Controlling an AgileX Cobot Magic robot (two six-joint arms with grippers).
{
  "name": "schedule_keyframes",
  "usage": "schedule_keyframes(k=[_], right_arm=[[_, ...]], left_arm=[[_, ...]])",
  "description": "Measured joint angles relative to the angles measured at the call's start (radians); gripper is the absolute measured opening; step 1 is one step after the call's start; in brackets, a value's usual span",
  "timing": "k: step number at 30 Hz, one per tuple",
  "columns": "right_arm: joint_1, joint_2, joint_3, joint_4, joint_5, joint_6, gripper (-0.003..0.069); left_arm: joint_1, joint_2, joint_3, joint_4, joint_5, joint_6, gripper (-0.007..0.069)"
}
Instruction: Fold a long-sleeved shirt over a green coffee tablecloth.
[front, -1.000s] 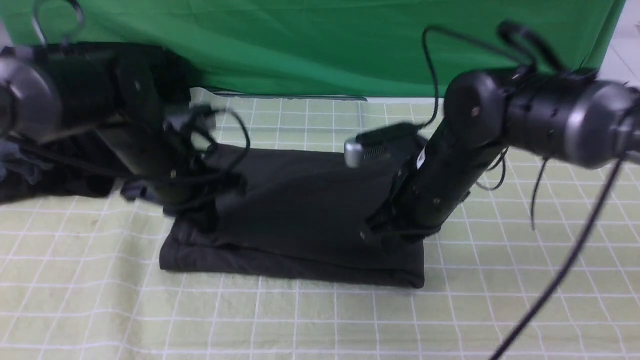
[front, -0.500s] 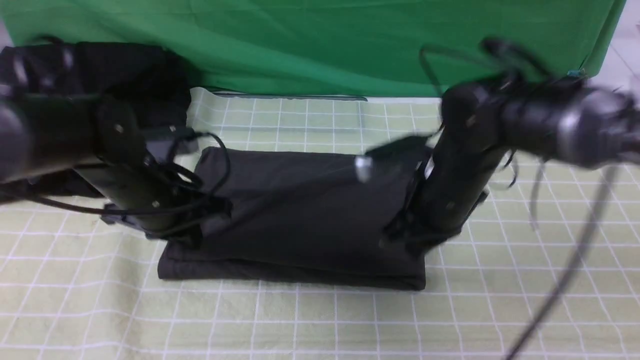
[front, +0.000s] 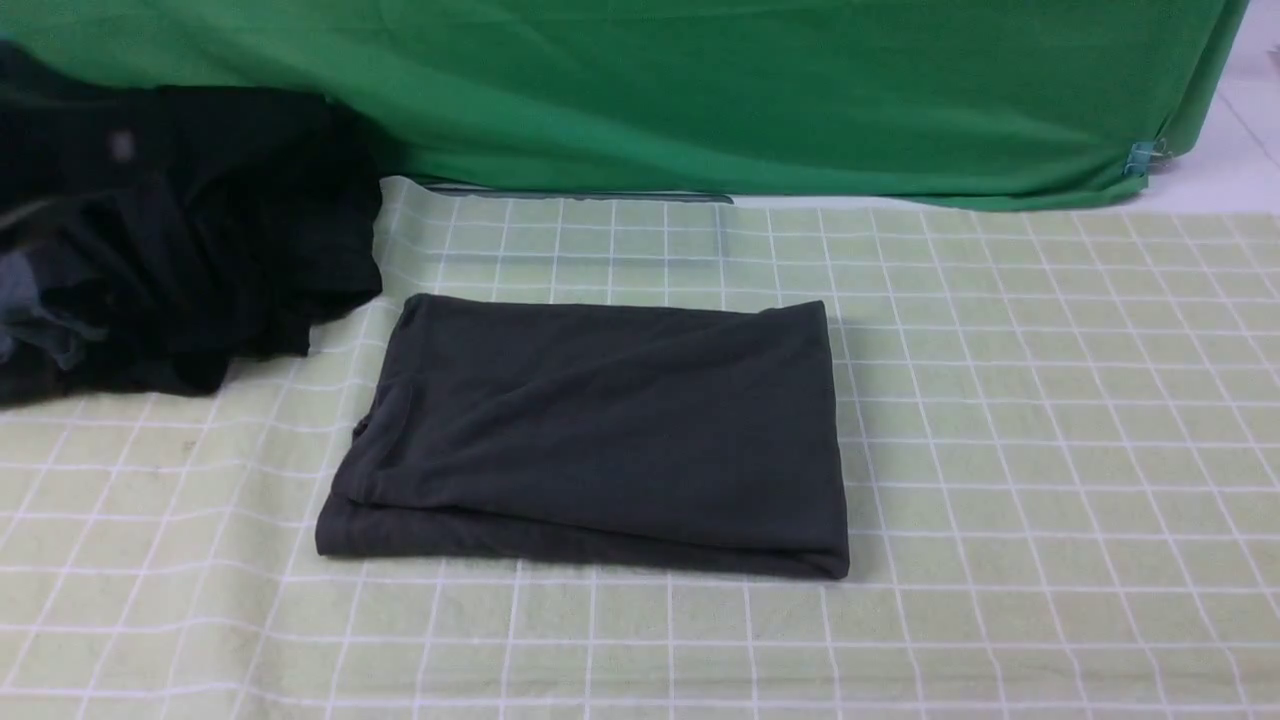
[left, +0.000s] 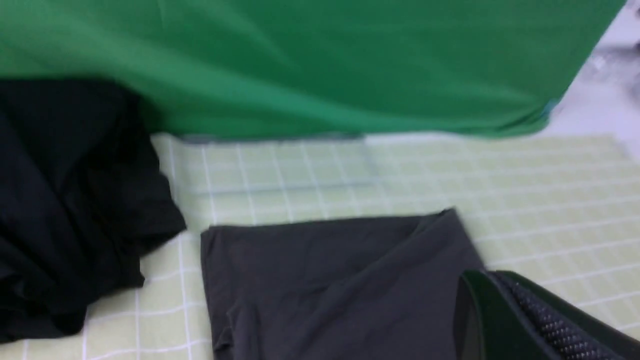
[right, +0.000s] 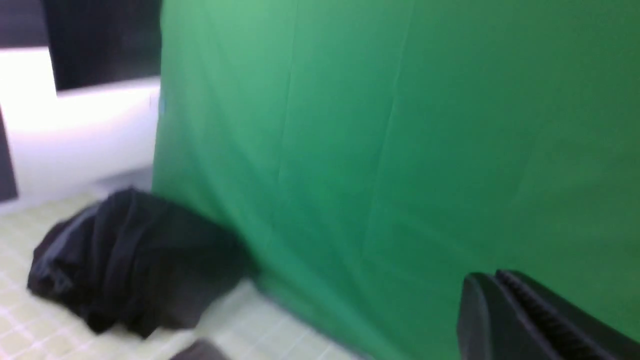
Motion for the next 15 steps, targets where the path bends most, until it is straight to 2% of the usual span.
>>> schedule_keyframes(k=[7,10,11,15], right_arm=[[0.0,-0.33,0.371,-0.016,-0.212,0.009,-0.0002],[0.0,-0.517,0.595,-0.017,-0.375,0.041,-0.0002],[0.0,-0.526,0.595,-0.017,-0.383,0.041,-0.0002],[0.0,-0.669,0.752,-0.019,-0.501,0.041,0.0006]], left_arm=[[0.0,-0.274,0.204,-0.018,-0.004,0.0,-0.0004],[0.0,-0.432,0.35,-0.041,-0.043,0.0,-0.0004],[0.0,-0.439,0.366,-0.043,-0.05,0.0,-0.0004],[0.0,-0.547,0.51,-0.095,-0.192,0.0,-0.0004]])
